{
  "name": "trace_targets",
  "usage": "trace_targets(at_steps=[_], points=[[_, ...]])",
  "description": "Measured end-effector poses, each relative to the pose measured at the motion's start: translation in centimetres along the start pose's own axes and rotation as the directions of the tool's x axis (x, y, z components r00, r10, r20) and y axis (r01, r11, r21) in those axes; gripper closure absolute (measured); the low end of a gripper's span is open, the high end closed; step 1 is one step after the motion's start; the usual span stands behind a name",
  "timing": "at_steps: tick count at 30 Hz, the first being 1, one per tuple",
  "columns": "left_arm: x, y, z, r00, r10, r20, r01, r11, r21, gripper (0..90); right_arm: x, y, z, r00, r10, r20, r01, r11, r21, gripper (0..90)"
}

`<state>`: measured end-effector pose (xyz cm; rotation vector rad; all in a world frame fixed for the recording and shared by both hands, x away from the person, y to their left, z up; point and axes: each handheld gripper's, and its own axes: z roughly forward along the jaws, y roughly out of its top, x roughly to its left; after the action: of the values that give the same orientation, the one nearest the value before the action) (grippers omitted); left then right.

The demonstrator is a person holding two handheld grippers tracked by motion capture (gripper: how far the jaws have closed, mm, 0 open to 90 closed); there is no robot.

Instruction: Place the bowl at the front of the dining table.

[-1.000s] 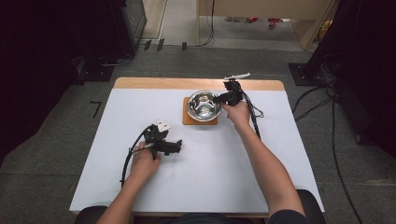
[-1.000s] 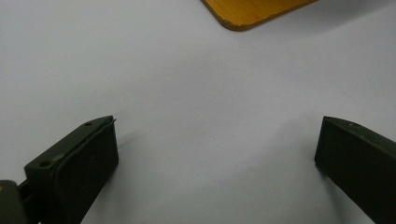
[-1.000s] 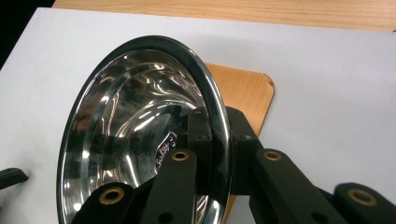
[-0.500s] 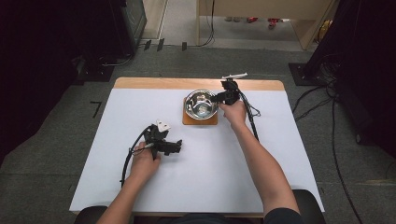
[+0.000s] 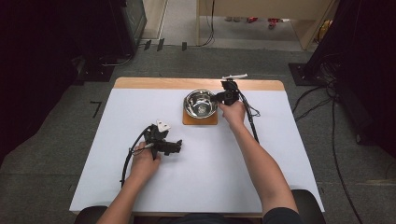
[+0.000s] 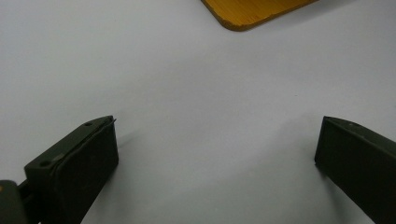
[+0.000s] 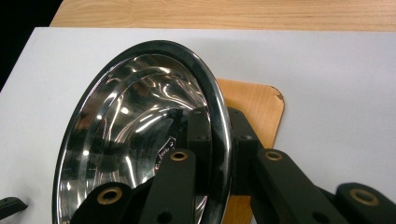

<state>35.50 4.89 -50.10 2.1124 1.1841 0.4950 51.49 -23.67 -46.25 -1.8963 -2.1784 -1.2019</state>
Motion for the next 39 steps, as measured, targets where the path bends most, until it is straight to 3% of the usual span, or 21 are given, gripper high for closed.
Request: trace_targets(at_steps=[6, 12, 31, 39], points=[[0.00, 0.00, 0.00, 1.0000, 0.000, 0.000, 0.000, 1.0000, 0.000, 0.0, -0.08, -0.09, 0.15, 0.9999, 0.011, -0.013, -0.011, 1.000, 0.006, 82.5], [0.00, 0.00, 0.00, 1.0000, -0.001, 0.000, 0.001, 1.0000, 0.000, 0.0, 0.08, -0.18, 0.38, 0.9997, -0.019, 0.012, 0.019, 1.000, 0.010, 81.7], [0.00, 0.00, 0.00, 1.0000, -0.001, 0.000, 0.001, 1.0000, 0.000, 0.0, -0.17, -0.38, 0.71, 0.9993, -0.024, 0.030, 0.023, 0.999, 0.032, 80.0], [0.00, 0.00, 0.00, 1.0000, 0.000, 0.000, 0.000, 1.0000, 0.000, 0.0, 0.13, -0.42, 0.67, 0.9972, -0.062, 0.042, 0.060, 0.998, 0.034, 73.8]])
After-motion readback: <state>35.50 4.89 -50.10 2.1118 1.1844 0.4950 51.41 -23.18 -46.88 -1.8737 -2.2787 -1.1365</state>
